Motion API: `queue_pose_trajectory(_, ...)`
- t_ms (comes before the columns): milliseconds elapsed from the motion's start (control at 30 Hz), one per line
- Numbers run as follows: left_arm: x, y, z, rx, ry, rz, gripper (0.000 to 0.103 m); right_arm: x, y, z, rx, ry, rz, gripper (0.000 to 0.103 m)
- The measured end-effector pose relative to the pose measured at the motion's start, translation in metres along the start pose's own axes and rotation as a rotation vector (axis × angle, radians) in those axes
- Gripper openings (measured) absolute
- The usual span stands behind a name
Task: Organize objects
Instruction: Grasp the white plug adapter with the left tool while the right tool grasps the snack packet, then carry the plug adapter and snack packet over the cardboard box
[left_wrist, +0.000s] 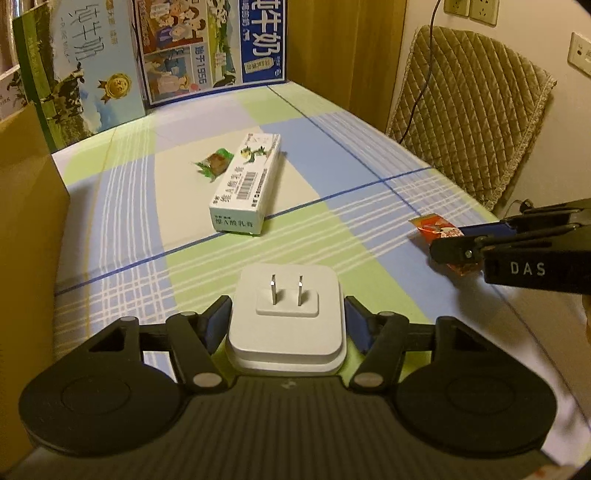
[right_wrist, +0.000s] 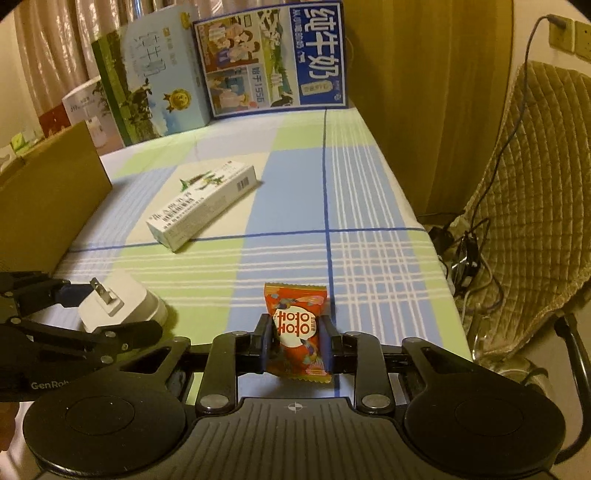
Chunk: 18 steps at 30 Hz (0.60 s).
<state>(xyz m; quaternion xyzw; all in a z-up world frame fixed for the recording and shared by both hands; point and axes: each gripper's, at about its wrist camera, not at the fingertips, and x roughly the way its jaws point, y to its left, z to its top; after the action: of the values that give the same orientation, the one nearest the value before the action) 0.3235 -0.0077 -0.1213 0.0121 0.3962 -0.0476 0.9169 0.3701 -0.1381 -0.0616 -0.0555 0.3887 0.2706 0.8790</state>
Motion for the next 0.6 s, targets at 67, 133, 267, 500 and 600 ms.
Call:
queue_pose_trajectory(67, -0.013, -0.001, 0.004, 0.000, -0.011, 0.001, 0.061, -0.014, 0.003, 0.002, 0.004, -0.013, 0.005, 0.023)
queue_pose_trajectory(133, -0.026, -0.001, 0.007, -0.004, -0.023, 0.001, 0.061, -0.027, 0.007, 0.005, 0.007, -0.026, 0.009, 0.023)
queue_pose_trajectory(267, -0.062, -0.002, 0.009, -0.017, -0.050, -0.013, 0.061, -0.060, 0.020, 0.010, 0.001, -0.054, 0.027, 0.023)
queue_pose_trajectory(500, -0.128, 0.007, 0.007, -0.030, -0.090, -0.004, 0.061, -0.118, 0.055, 0.021, -0.021, -0.113, 0.076, 0.023)
queue_pose_trajectory(600, -0.157, 0.016, 0.006, -0.033, -0.113, 0.010, 0.061, -0.140, 0.073, 0.025, -0.028, -0.132, 0.109, 0.023)
